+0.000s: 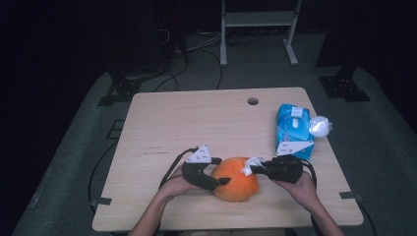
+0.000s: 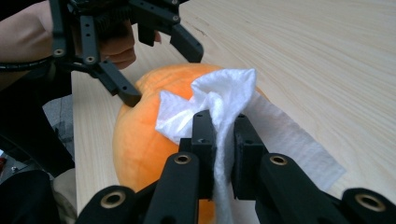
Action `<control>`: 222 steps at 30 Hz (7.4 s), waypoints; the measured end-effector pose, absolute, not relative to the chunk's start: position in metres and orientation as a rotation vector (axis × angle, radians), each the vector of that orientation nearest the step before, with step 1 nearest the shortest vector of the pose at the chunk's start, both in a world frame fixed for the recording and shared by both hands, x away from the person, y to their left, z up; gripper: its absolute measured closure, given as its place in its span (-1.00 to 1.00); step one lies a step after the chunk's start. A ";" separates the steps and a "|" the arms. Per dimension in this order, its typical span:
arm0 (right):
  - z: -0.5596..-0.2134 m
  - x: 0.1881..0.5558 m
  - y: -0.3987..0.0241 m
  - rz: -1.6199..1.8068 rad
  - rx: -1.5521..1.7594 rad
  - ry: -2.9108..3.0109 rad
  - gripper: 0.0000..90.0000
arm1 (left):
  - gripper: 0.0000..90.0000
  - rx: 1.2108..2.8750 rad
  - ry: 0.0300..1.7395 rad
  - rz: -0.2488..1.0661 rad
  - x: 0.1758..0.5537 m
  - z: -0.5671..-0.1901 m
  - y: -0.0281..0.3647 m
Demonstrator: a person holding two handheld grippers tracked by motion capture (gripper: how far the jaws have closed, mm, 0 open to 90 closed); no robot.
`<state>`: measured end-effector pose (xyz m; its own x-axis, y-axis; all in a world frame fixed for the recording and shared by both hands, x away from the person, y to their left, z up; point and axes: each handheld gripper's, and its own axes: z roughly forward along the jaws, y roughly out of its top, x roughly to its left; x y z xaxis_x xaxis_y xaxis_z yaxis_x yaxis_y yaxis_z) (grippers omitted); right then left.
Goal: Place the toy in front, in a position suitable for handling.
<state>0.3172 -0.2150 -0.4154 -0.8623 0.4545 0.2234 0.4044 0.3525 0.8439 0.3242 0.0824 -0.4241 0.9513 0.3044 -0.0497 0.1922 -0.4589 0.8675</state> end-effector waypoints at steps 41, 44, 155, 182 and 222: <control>-0.414 0.316 -0.209 1.585 0.757 2.562 0.80 | -0.31 2.094 0.372 0.087 0.316 -0.431 0.071; -0.415 0.315 -0.211 1.567 0.749 2.580 0.80 | -0.30 2.098 0.366 0.088 0.315 -0.431 0.071; -0.389 0.300 -0.195 1.529 0.552 2.598 0.32 | -0.42 2.086 0.402 0.078 0.314 -0.423 0.068; -0.392 0.297 -0.204 1.437 0.620 2.495 0.77 | -0.41 2.100 0.392 0.087 0.315 -0.425 0.071; -0.390 0.296 -0.191 1.553 0.552 2.479 0.77 | -0.38 2.092 0.422 0.066 0.310 -0.426 0.056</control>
<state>0.2955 -0.1915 -0.3895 -0.9182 0.3921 0.0560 0.2214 0.3910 0.8933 0.3101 0.0556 -0.4257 0.9385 0.3237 -0.1204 0.2712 -0.4748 0.8373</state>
